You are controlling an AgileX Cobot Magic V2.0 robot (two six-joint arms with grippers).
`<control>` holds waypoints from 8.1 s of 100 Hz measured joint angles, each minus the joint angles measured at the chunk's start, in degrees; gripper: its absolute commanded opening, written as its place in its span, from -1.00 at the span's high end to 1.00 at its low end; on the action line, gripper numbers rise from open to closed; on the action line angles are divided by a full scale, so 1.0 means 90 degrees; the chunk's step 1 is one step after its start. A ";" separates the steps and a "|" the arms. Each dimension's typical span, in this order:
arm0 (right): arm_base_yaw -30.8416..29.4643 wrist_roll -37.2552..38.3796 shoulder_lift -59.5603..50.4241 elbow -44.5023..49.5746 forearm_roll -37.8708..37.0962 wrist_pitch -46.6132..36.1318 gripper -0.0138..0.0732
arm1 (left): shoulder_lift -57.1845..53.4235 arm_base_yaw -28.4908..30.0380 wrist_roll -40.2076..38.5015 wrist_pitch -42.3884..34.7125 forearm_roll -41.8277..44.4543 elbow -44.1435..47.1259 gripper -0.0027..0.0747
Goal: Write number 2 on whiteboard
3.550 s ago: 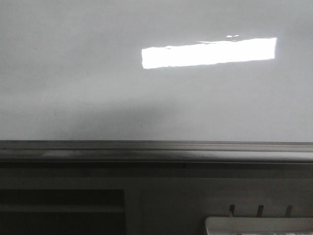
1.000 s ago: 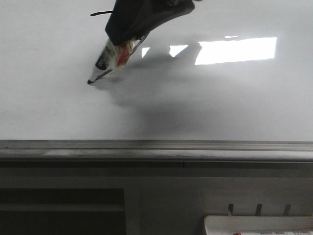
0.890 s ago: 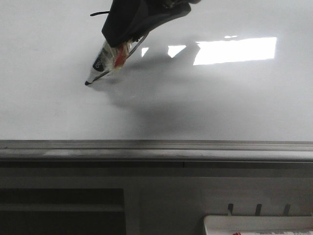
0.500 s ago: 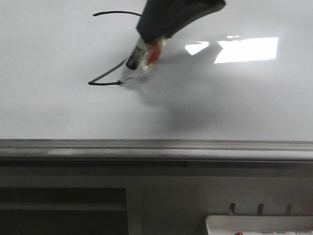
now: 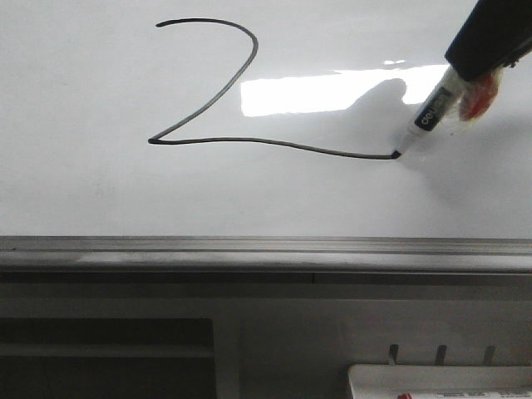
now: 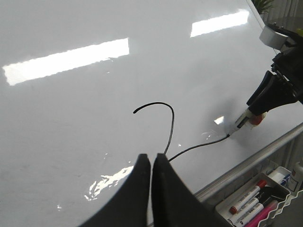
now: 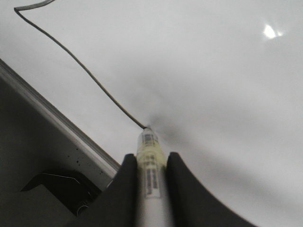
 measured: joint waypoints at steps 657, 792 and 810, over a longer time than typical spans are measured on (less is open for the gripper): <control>0.1166 -0.1149 -0.6173 0.4421 0.0919 -0.3415 0.85 | -0.0988 0.1416 -0.0838 0.0097 0.0628 0.0922 0.98; 0.1166 -0.1149 -0.6184 0.4423 0.0919 -0.3418 0.85 | -0.1056 0.3920 0.0877 -0.2049 -0.1749 0.4151 0.98; 0.1166 -0.1149 -0.6184 0.4423 0.0919 -0.3418 0.85 | -0.1056 0.3920 0.0872 -0.2038 -0.1764 0.4151 0.98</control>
